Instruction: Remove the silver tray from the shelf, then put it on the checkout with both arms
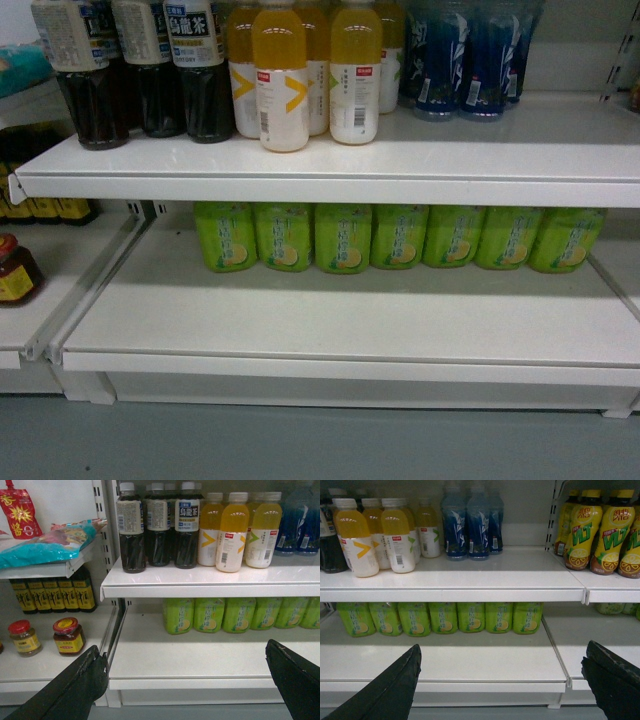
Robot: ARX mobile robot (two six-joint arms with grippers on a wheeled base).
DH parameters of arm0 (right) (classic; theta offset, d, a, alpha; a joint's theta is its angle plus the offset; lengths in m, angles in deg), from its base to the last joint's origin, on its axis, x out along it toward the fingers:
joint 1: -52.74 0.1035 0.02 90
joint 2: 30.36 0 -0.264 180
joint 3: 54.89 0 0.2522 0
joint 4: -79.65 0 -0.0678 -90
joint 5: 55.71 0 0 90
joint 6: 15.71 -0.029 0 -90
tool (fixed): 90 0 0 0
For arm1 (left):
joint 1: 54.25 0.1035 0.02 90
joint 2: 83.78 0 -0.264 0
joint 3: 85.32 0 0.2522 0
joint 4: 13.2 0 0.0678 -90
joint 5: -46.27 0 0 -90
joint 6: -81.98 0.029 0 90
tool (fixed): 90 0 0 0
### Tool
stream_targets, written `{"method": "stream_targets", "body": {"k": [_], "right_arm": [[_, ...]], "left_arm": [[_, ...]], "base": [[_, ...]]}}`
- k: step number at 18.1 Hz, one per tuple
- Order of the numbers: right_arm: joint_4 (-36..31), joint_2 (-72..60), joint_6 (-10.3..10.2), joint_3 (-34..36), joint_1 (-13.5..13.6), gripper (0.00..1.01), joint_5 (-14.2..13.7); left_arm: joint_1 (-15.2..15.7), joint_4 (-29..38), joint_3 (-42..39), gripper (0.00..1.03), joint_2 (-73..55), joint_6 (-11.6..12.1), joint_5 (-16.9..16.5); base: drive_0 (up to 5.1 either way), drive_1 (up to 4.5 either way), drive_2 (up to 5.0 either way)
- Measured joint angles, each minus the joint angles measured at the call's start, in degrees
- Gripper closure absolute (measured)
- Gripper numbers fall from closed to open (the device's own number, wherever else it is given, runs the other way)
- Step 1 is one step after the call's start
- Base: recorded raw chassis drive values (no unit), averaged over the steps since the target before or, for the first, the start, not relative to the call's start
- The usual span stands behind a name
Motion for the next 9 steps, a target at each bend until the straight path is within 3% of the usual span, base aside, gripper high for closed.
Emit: {"method": "stream_targets", "body": {"k": [9], "right_arm": [[0.0, 0.0, 0.0, 0.0, 0.0, 0.03, 0.0]], "left_arm": [[0.0, 0.0, 0.0, 0.05, 0.0, 0.0, 0.0]], "base": [[0.0, 0.00, 0.0]]}}
